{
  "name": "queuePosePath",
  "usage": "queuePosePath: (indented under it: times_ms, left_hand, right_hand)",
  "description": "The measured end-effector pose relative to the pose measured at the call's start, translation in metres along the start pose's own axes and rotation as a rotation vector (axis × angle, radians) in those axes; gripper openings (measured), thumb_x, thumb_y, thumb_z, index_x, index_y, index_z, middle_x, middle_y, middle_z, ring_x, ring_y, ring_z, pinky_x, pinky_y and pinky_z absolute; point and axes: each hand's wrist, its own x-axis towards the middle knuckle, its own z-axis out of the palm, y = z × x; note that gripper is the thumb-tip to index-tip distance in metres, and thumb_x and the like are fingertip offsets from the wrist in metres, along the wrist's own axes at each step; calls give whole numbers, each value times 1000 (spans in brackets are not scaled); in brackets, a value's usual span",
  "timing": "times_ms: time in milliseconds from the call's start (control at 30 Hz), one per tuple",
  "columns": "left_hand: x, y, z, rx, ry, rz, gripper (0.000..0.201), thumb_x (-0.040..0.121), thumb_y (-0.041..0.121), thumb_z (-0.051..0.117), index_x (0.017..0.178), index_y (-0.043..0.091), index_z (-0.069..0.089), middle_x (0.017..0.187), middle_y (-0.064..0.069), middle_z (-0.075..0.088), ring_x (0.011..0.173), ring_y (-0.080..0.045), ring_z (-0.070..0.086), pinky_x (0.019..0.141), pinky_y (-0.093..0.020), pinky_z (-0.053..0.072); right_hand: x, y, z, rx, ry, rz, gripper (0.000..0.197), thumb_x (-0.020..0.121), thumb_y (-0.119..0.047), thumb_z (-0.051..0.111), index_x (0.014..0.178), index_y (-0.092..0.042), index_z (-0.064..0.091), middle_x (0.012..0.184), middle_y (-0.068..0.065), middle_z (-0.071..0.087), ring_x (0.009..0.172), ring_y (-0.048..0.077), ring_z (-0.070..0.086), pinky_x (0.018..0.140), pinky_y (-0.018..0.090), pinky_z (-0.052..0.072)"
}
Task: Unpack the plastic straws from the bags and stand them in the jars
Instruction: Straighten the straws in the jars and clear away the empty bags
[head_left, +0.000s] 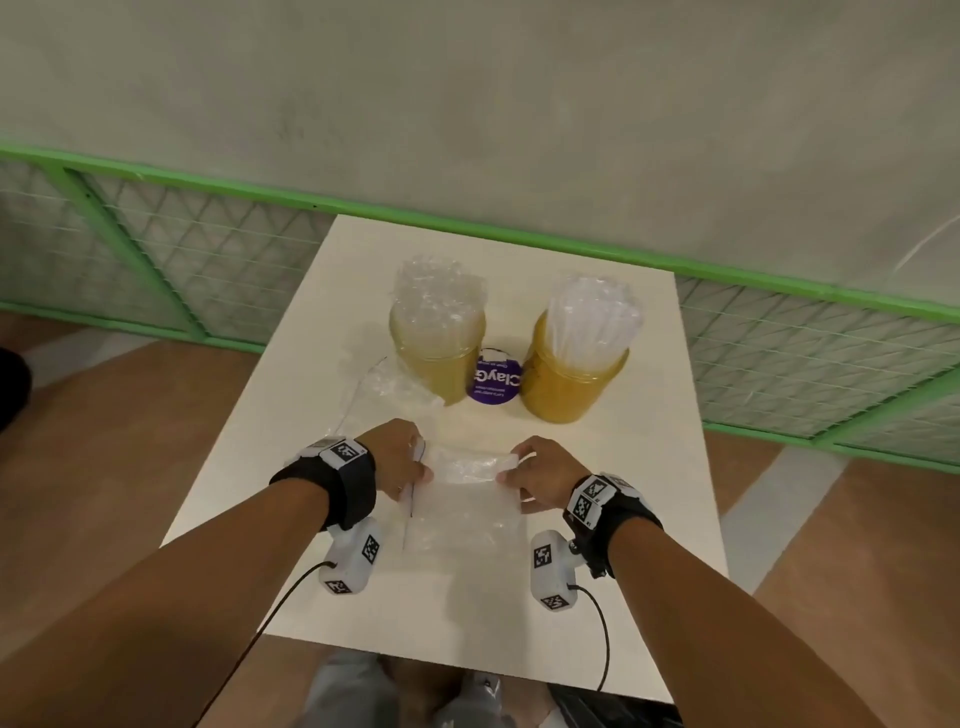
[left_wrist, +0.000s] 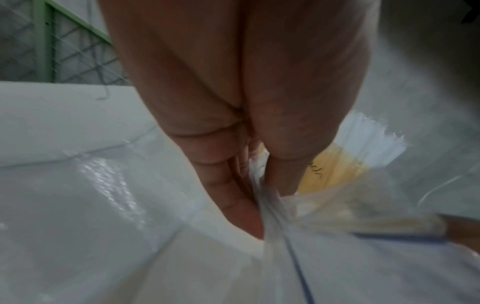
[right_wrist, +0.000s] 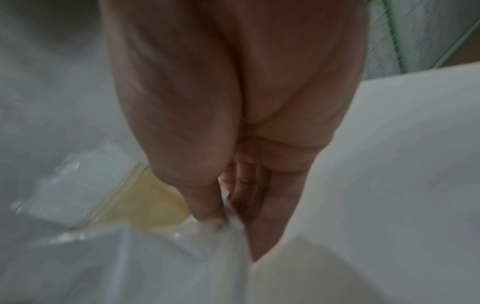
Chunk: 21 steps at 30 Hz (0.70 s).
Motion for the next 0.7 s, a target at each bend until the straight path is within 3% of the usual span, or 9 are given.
queuePosePath:
  times_ms: [67, 133, 233, 333, 400, 500, 567, 633, 700]
  left_hand:
    - [-1, -20, -18, -36, 12, -56, 31, 87, 13, 74, 108, 17, 51, 104, -10, 55, 84, -33, 66, 54, -40, 59]
    - [0, -36, -39, -13, 6, -80, 32, 88, 16, 73, 111, 17, 50, 104, -10, 56, 83, -30, 65, 52, -33, 56]
    - [12, -59, -69, 155, 88, -57, 35, 86, 26, 76, 103, 11, 48, 97, -11, 63, 82, -30, 66, 64, -34, 53]
    - [33, -81, -84, 266, 242, -74, 43, 83, 40, 77, 105, 15, 50, 109, -7, 59, 92, -22, 52, 77, -31, 40]
    - [50, -95, -85, 238, 278, -95, 47, 81, 42, 78, 108, 14, 51, 115, -7, 59, 96, -22, 52, 80, -31, 41]
    - [72, -117, -77, 311, 241, -101, 65, 82, 42, 78, 126, 7, 46, 128, -13, 52, 114, -30, 53, 92, -37, 45]
    - [83, -126, -73, 353, 231, -81, 71, 83, 43, 76, 131, 4, 42, 131, -14, 47, 119, -32, 51, 95, -38, 43]
    - [92, -133, -73, 362, 209, -44, 59, 84, 42, 74, 123, 6, 48, 126, -14, 51, 114, -32, 53, 94, -39, 45]
    - [96, -132, -75, 333, 187, -24, 43, 86, 39, 72, 111, 9, 54, 119, -13, 57, 108, -32, 55, 92, -39, 46]
  right_hand:
    - [8, -13, 22, -77, -38, 5, 32, 90, -10, 76, 111, -14, 52, 110, 12, 65, 77, 20, 67, 66, 33, 60]
    - [19, -26, 43, -149, -52, 3, 38, 87, -16, 81, 112, -15, 53, 104, 10, 67, 75, 19, 67, 76, 37, 61]
    - [42, -37, 78, -103, -25, 28, 49, 83, -17, 84, 120, -13, 51, 108, 15, 66, 72, 22, 64, 81, 39, 61]
    - [65, -42, 107, -44, 54, 60, 72, 83, -21, 84, 141, -9, 41, 116, 17, 64, 72, 21, 66, 82, 39, 63]
    - [77, -40, 119, -40, 93, 78, 81, 85, -24, 83, 148, -12, 33, 114, 19, 66, 74, 22, 69, 77, 36, 63]
    - [96, -33, 133, -41, 127, 93, 74, 83, -32, 82, 145, -22, 42, 103, 14, 72, 70, 23, 71, 75, 38, 64]
    - [107, -28, 139, -130, 168, 75, 64, 79, -40, 81, 137, -28, 56, 106, 7, 74, 82, 27, 74, 83, 44, 63]
    - [108, -26, 143, -186, 223, 18, 45, 84, -33, 78, 126, -24, 65, 107, 3, 71, 97, 30, 72, 89, 45, 60]
    - [108, -26, 145, -104, 241, -13, 26, 89, -24, 75, 110, -13, 65, 96, 6, 66, 90, 33, 72, 82, 47, 62]
